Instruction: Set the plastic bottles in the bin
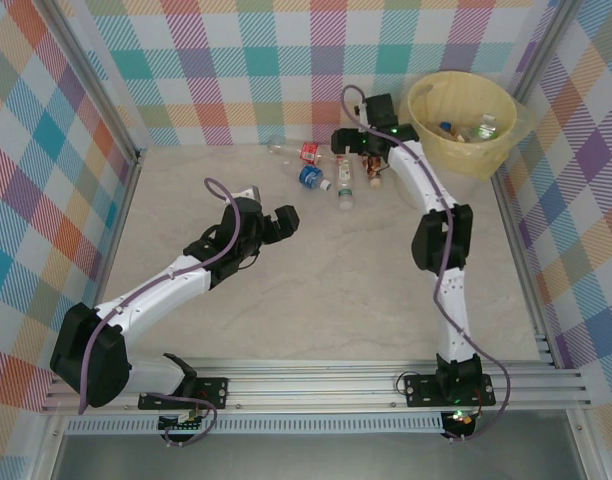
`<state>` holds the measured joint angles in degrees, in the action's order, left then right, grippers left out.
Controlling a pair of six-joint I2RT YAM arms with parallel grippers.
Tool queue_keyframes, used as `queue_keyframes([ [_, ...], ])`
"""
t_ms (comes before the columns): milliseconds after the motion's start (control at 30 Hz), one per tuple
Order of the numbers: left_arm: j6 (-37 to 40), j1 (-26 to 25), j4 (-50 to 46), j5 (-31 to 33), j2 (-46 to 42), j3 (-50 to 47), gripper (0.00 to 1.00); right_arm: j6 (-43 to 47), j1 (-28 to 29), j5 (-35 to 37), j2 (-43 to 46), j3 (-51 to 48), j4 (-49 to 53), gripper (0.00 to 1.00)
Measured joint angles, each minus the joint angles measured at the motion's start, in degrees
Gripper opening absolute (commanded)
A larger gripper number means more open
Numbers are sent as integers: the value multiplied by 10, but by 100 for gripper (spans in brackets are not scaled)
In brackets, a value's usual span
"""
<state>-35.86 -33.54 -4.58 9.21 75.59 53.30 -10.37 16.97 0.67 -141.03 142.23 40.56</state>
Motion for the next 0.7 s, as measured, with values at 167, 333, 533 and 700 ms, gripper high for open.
queue_keyframes([
  [167, -6, 3, -4, 9, 0, 0, 100, -2, 3, 15, -71, 46, 40, 93],
  [333, -8, 7, -14, 19, 1, 0, 100, -7, 11, 15, -93, 63, 61, 93],
  [533, -8, 9, -15, 21, 12, 0, 100, -18, 33, 33, -117, 71, 76, 85],
  [700, -8, 10, -16, 21, 17, 0, 100, -25, 45, 76, -136, 71, 80, 75],
])
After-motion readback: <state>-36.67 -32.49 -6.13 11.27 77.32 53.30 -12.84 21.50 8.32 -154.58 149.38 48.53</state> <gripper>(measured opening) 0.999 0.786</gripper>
